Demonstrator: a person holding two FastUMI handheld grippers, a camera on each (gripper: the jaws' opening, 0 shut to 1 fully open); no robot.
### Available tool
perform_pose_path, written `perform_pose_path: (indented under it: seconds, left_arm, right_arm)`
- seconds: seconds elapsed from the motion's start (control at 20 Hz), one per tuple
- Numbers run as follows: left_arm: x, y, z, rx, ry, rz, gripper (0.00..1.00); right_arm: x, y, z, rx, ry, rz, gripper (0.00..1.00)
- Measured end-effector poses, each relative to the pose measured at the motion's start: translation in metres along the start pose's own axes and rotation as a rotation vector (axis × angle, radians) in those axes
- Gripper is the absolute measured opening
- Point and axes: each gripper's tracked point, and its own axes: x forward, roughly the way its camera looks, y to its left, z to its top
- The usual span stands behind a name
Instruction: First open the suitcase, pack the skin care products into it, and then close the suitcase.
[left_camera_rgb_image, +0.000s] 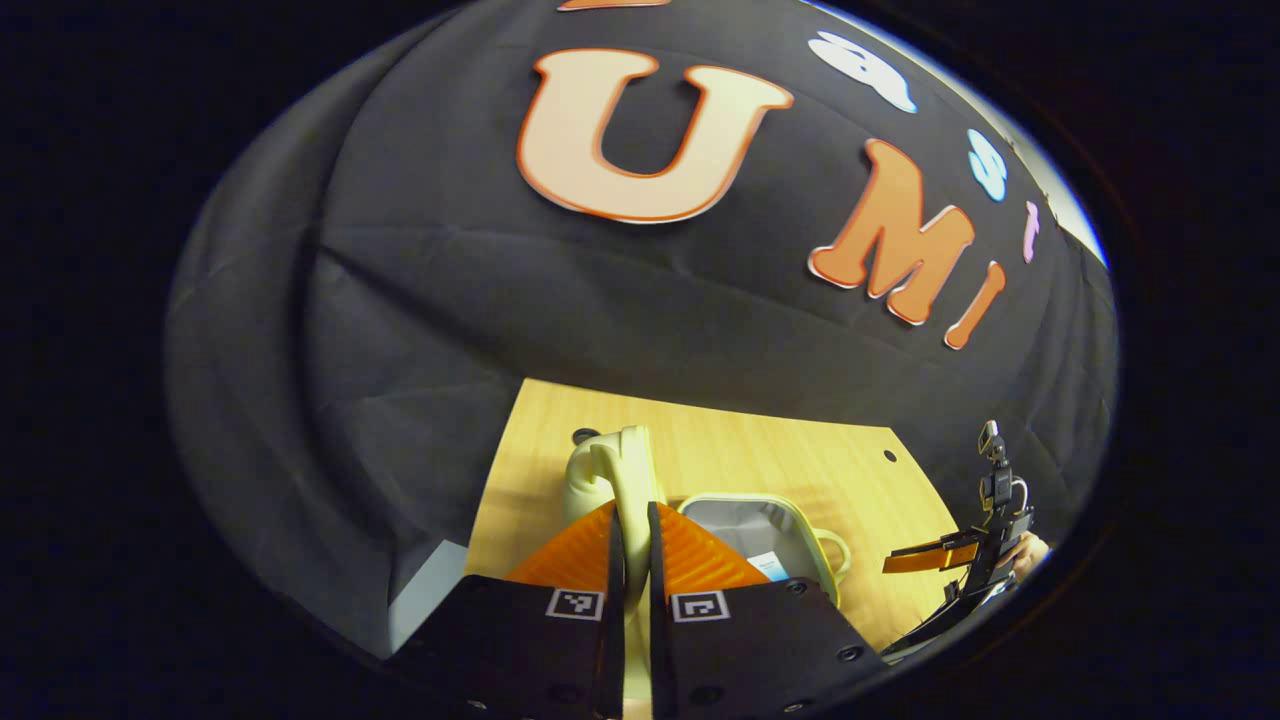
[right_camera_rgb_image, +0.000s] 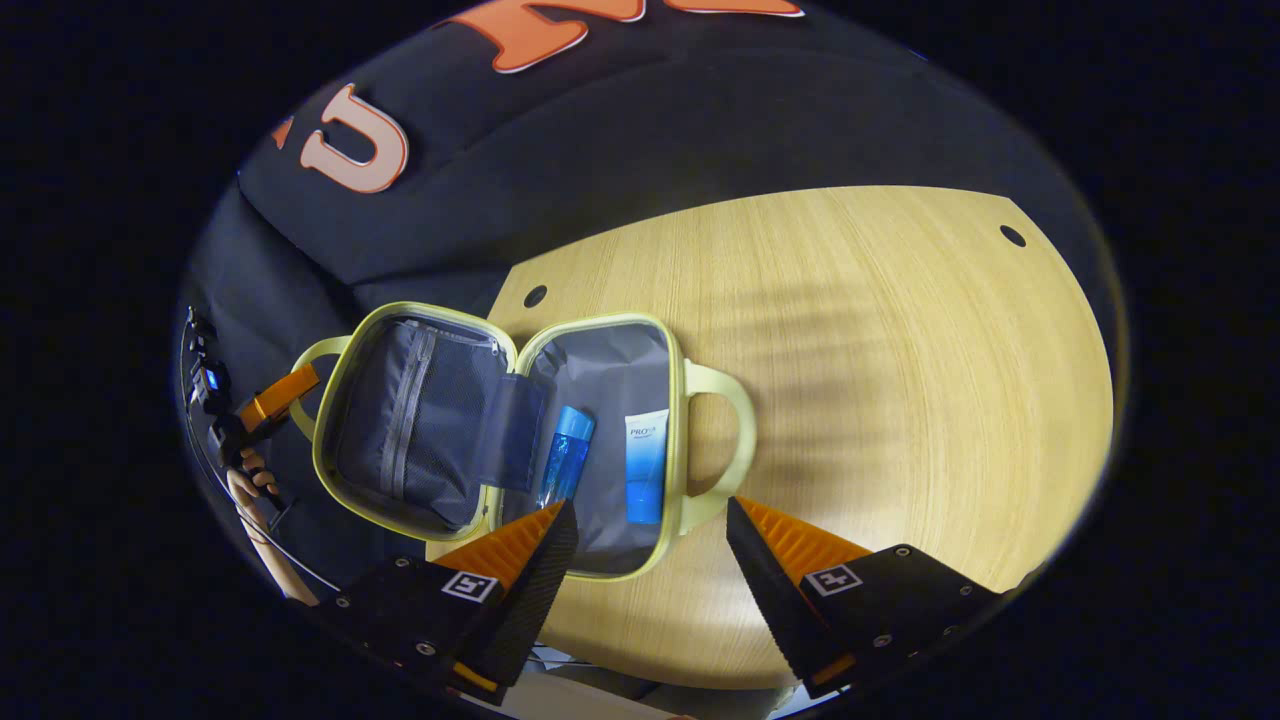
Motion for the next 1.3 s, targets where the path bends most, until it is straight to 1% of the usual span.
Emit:
perform_pose_path:
  seconds: [0.15, 0.3, 0.5, 0.7, 0.85, 1.0, 1.3]
  left_arm:
    - [0.004, -0.060, 0.010, 0.079, 0.008, 0.010, 0.10]
    - [0.017, -0.111, 0.009, 0.128, 0.035, 0.028, 0.10]
    - [0.038, -0.170, -0.006, 0.195, 0.070, 0.033, 0.11]
    - [0.068, -0.222, -0.025, 0.236, 0.107, 0.027, 0.11]
    - [0.105, -0.257, -0.055, 0.264, 0.160, -0.001, 0.11]
    - [0.138, -0.292, -0.091, 0.268, 0.234, -0.027, 0.11]
    - [0.213, -0.344, -0.183, 0.271, 0.389, -0.032, 0.11]
  right_arm:
    - [-0.025, -0.033, 0.014, -0.007, -0.047, 0.008, 0.95]
    - [-0.050, -0.066, 0.020, -0.001, -0.085, 0.012, 0.96]
    - [-0.083, -0.108, 0.025, 0.029, -0.114, 0.016, 0.96]
    - [-0.100, -0.141, 0.020, 0.046, -0.127, 0.015, 0.96]
    - [-0.114, -0.161, 0.016, 0.054, -0.137, 0.008, 0.96]
    - [-0.122, -0.184, 0.011, 0.076, -0.144, -0.004, 0.96]
    - [-0.128, -0.222, -0.005, 0.133, -0.133, -0.029, 0.96]
